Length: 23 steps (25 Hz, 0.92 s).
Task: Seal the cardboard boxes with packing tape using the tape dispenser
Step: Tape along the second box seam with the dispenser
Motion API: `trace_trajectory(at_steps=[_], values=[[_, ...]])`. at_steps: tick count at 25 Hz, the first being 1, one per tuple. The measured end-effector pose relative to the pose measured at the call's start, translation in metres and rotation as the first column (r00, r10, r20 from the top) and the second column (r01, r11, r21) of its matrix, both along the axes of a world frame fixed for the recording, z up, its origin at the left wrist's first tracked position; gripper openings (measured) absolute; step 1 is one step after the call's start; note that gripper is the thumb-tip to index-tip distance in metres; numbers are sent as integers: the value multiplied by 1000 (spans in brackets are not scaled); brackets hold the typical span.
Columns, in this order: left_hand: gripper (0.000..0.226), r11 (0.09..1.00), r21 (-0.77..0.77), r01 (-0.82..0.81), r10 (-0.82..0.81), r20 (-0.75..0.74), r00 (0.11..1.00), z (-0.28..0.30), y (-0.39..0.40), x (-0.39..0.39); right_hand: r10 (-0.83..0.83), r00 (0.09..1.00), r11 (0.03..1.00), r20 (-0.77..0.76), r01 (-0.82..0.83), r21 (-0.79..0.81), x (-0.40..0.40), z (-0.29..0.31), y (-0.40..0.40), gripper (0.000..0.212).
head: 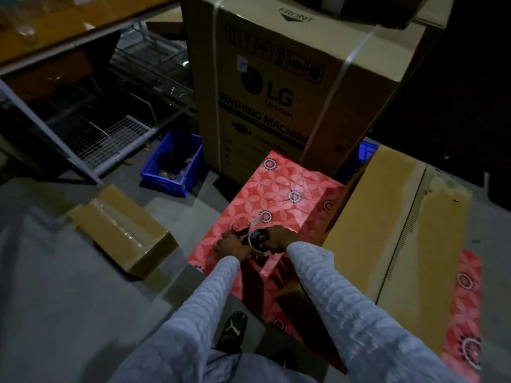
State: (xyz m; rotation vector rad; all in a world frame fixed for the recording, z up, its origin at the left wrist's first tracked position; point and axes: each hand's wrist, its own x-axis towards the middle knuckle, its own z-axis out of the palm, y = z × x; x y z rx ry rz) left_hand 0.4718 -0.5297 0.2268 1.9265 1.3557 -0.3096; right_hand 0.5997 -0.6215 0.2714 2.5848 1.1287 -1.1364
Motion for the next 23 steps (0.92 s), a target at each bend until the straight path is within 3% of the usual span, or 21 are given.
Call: trace_trajectory(at_steps=[4, 7, 10, 13, 15, 20, 23], values=[[56, 989, -142, 48, -53, -33, 998, 1, 4, -8, -10, 1000, 1000, -13, 10, 26, 2, -6, -1, 46], [67, 957, -257, 137, -138, 12, 990, -12, 4, -9, -15, 1000, 998, -20, 16, 53, 2, -11, -1, 46], [73, 944, -315, 100, -74, 94, 993, -30, 4, -9, -45, 998, 994, -43, 49, 94, 5, -16, -3, 43], [76, 963, -271, -11, 45, 120, 992, -6, -6, -18, -110, 992, 979, -65, 119, 163, 10, -17, -3, 42], [74, 970, -242, 27, 6, 133, 991, 3, -6, -20, -159, 983, 955, -86, 175, 239, 13, -13, -3, 42], [28, 982, -108, 154, -137, 149, 979, 30, -5, -17, -228, 962, 833, -150, 272, 481, 9, 7, -3, 36], [20, 988, -46, 147, -135, 204, 970, 40, 0, -11, -221, 967, 705, -126, 247, 664, 8, 25, -5, 36]])
